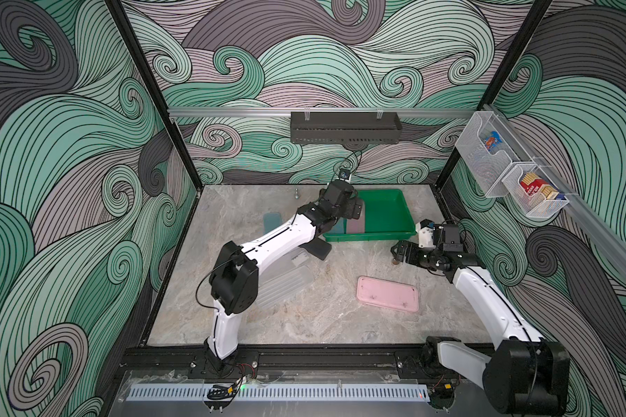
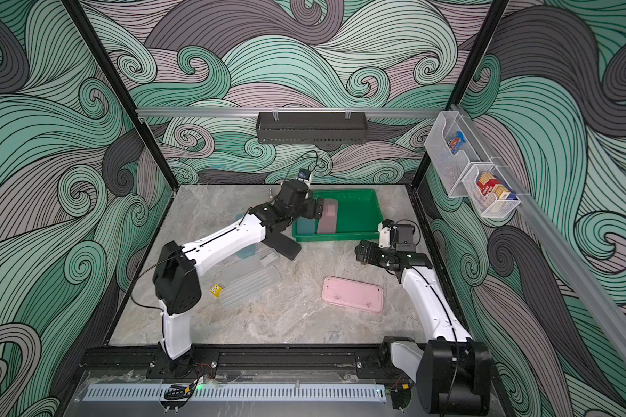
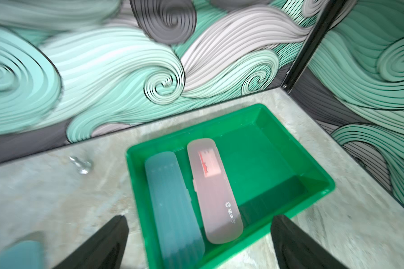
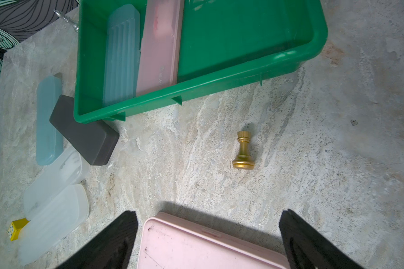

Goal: Put the pencil case into the storage box
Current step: Place the pencil case at the storage box, then pick up the pencil case from the center of the board.

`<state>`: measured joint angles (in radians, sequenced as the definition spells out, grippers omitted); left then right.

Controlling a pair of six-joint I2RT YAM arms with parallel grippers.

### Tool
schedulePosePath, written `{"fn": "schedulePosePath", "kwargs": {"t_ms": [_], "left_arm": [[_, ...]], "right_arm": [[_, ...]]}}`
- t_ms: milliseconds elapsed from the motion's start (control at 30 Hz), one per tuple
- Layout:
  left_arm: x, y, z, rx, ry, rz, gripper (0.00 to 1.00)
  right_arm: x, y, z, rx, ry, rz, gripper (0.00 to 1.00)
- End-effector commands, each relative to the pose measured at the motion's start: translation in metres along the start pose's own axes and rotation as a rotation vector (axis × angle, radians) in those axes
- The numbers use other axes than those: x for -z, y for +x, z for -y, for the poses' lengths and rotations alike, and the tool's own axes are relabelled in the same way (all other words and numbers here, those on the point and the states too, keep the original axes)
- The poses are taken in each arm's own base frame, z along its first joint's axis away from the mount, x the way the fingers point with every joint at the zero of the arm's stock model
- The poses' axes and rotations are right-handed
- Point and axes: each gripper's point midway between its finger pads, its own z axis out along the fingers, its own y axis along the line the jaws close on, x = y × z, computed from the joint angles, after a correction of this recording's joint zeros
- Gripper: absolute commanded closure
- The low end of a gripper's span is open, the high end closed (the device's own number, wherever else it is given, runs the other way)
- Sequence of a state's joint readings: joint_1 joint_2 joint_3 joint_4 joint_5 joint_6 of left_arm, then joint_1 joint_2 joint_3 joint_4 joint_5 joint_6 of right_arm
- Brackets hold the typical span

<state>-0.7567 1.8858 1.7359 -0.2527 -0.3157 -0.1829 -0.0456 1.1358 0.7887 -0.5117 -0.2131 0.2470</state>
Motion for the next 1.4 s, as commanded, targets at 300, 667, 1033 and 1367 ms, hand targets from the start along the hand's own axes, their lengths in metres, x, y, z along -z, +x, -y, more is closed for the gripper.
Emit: {"fn": "schedulePosePath", "kwargs": {"t_ms": [300,667,1033,1367], "left_arm": [[0.093,0.136,-0.107,0.142,-0.180,-0.357,0.01],[0.149,0.191,-0.129,0.393,-0.263,-0.434,0.01],[0.187,0.214,-0.156,0.400,-0.325,-0.393,0.01],[0.197,0.261,-0.176,0.576,-0.373,-0.444,0.01]], "right_arm": [[-0.006,0.025,-0.095,0.324,-0.177,-0.124,0.01],[-0.042,0.040,-0.162,0.614,-0.172,-0.244,0.01],[-0.076,0.047,-0.199,0.779,-0.158,-0.278,0.01],[-0.082,0.019,-0.251,0.928,-0.264,-0.202,0.01]]}}
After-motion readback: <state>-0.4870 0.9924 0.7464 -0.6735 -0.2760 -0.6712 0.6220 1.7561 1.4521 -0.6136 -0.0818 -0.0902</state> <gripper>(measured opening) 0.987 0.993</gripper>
